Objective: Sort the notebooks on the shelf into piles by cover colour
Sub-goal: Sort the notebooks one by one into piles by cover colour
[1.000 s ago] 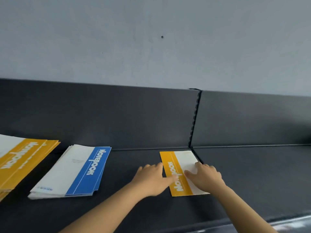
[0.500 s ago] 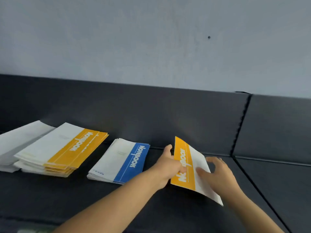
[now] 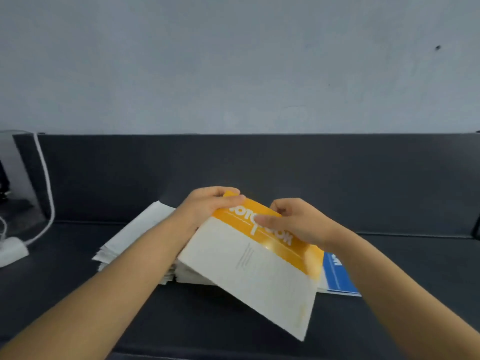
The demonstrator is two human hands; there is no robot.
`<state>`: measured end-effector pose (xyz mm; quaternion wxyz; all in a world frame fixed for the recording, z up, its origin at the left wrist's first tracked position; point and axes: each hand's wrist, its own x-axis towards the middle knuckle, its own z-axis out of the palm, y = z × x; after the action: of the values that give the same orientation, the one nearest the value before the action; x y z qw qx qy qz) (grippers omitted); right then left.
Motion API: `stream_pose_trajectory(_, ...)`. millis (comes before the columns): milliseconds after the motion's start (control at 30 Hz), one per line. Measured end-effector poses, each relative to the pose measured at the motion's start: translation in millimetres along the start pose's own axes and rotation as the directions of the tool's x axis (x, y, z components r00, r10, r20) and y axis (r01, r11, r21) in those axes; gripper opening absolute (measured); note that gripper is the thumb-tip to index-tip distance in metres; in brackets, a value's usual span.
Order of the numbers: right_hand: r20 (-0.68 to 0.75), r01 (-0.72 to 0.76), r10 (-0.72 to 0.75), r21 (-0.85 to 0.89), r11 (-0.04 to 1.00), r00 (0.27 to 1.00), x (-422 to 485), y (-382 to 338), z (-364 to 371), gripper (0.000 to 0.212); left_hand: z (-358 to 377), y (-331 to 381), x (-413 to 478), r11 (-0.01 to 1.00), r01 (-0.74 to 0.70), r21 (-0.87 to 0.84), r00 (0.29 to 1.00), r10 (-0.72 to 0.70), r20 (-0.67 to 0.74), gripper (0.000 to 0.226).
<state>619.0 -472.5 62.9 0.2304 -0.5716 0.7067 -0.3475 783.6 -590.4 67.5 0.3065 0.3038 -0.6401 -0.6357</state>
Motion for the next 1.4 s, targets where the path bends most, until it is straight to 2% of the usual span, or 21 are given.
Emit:
stream_pose_trajectory(67,-0.027,-0.086,0.094,0.215,0.973,0.995,11,-7,18,0.029,-38,6,4,0.997,0.065,-0.037,0.996,-0.063,0.057,0.043)
stream_pose_trajectory(133,-0.077,-0.167,0.219,0.422,0.891,0.973,22,-9,33,0.024,-68,9,8,0.995,0.103,0.014,0.989,-0.104,0.101,0.042)
stream_pose_trajectory(200,-0.133,-0.227,0.357,0.560,0.797,0.925,33,-10,48,0.023,-86,5,13,0.993,0.116,-0.020,0.991,-0.114,0.065,0.039)
stream_pose_trajectory(267,-0.162,-0.267,0.458,0.627,0.732,0.874,45,-13,65,0.024,-91,-4,19,0.987,0.115,-0.114,0.993,-0.117,-0.013,0.048)
stream_pose_trajectory(333,-0.250,-0.271,0.492,0.592,0.759,0.834,57,-12,81,0.032,-87,-17,23,0.993,0.088,-0.077,0.992,-0.095,-0.086,0.056)
stream_pose_trajectory(433,-0.408,-0.326,0.419,0.280,0.903,0.811,67,-11,96,0.053,-74,-41,29,0.951,0.034,0.307,0.998,-0.014,-0.065,0.053)
stream_pose_trajectory(500,-0.386,-0.391,0.370,0.025,0.920,0.845,69,-9,101,0.054,-66,-51,32,0.820,0.005,0.573,1.000,-0.004,-0.002,0.071)
stream_pose_trajectory(533,-0.360,-0.411,0.363,-0.064,0.910,0.859,69,-9,104,0.052,-62,-54,32,0.768,0.000,0.641,1.000,-0.015,0.017,0.079)
stream_pose_trajectory(600,-0.342,-0.427,0.361,-0.143,0.893,0.868,69,-7,108,0.052,-55,-58,31,0.736,-0.005,0.677,0.999,-0.032,0.042,0.080)
stream_pose_trajectory(667,-0.345,-0.419,0.347,-0.161,0.894,0.872,69,-2,110,0.053,-49,-62,32,0.713,-0.027,0.701,0.998,-0.026,0.065,0.074)
stream_pose_trajectory(767,-0.333,-0.400,0.357,-0.066,0.914,0.872,66,5,101,0.052,-49,-59,33,0.639,-0.019,0.769,0.998,-0.037,0.056,0.066)
stream_pose_trajectory(900,-0.372,-0.419,0.396,0.023,0.908,0.839,51,28,69,0.049,-36,-47,34,0.270,-0.023,0.963,0.999,0.046,0.011,0.067)
stream_pose_trajectory(967,-0.363,-0.443,0.447,0.100,0.891,0.818,38,45,46,0.049,-15,-39,30,0.165,-0.082,0.983,0.990,0.129,0.061,0.063)
stream_pose_trajectory(1000,-0.332,-0.452,0.470,0.136,0.882,0.818,31,55,34,0.042,0,-36,28,0.177,-0.132,0.975,0.982,0.159,0.104,0.060)
stream_pose_trajectory(1033,-0.303,-0.466,0.492,0.160,0.870,0.816,25,63,22,0.028,16,-33,24,0.247,-0.194,0.949,0.975,0.156,0.159,0.057)
stream_pose_trajectory(1067,-0.291,-0.480,0.510,0.172,0.860,0.809,18,70,12,0.022,35,-30,22,0.390,-0.230,0.891,0.973,0.106,0.205,0.056)
stream_pose_trajectory(1133,-0.309,-0.485,0.520,0.188,0.854,0.796,8,87,-7,0.028,77,-30,21,0.670,-0.141,0.729,0.956,-0.099,0.276,0.058)
stream_pose_trajectory(1167,-0.318,-0.482,0.525,0.208,0.851,0.790,4,97,-14,0.027,99,-32,23,0.711,-0.064,0.700,0.941,-0.191,0.280,0.058)
stream_pose_trajectory(1233,-0.288,-0.458,0.536,0.298,0.838,0.794,-4,115,-25,0.024,136,-43,33,0.654,0.029,0.756,0.935,-0.286,0.212,0.056)
stream_pose_trajectory(1300,-0.221,-0.428,0.559,0.444,0.787,0.799,-10,132,-32,0.022,160,-56,45,0.602,0.124,0.789,0.948,-0.307,0.085,0.068)
stream_pose_trajectory(1400,-0.125,-0.372,0.541,0.598,0.710,0.831,-12,147,-41,0.017,174,-70,61,0.673,0.272,0.688,0.945,-0.322,-0.059,0.094)
